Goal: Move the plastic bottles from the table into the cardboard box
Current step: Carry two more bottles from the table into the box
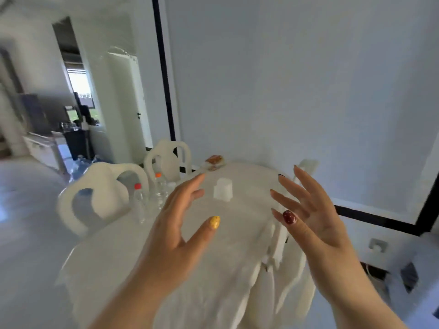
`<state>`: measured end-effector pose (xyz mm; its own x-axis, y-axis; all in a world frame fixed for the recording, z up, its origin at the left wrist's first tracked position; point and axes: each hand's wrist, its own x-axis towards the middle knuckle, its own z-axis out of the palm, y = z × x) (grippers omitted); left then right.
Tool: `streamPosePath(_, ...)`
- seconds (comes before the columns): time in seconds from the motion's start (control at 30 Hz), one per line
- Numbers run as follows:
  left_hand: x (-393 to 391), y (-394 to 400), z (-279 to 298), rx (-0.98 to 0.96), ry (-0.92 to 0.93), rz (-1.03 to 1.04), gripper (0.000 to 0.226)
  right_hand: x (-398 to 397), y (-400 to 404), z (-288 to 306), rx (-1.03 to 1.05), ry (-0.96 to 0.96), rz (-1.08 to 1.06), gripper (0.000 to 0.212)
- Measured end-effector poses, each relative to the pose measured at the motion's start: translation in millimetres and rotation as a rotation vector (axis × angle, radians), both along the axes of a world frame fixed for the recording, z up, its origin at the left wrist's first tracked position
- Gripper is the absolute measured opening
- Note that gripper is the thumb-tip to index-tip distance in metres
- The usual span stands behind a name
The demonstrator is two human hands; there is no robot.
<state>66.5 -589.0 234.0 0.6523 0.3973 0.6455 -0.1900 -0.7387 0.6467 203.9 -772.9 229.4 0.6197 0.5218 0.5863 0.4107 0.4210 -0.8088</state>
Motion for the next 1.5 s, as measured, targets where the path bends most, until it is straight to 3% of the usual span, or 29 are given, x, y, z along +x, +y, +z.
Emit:
streamPosePath(0.3,-136,148,-9,-0.011,0.040,0.235,0.067,-104,179,-19,-0.079,-0.012,0.091,0.078)
streamPosePath(0.6,-139,278,-31,-0.418,-0.096,0.075,0.058,-102,324,-41,0.015,0.222,0.260,0.094)
streamPosePath(0.8,-109,374,-47,-0.612,-0.101,-0.063,0.063,-75,414,-57,0.034,0.419,0.310,0.092)
streamPosePath(0.93,-83,431,-63,-0.712,-0.076,-0.127,0.064,-57,454,-65,0.016,0.480,0.263,0.076)
streamPosePath(1.07,-48,485,-82,-0.757,-0.036,-0.175,0.064,-38,488,-71,-0.016,0.512,0.158,0.098)
streamPosePath(1.3,16,573,-120,-0.765,0.113,-0.290,0.062,-13,540,-102,-0.048,0.587,-0.120,0.102)
streamPosePath(1.5,64,623,-151,-0.703,0.243,-0.299,0.061,18,575,-126,-0.113,0.651,-0.276,0.063)
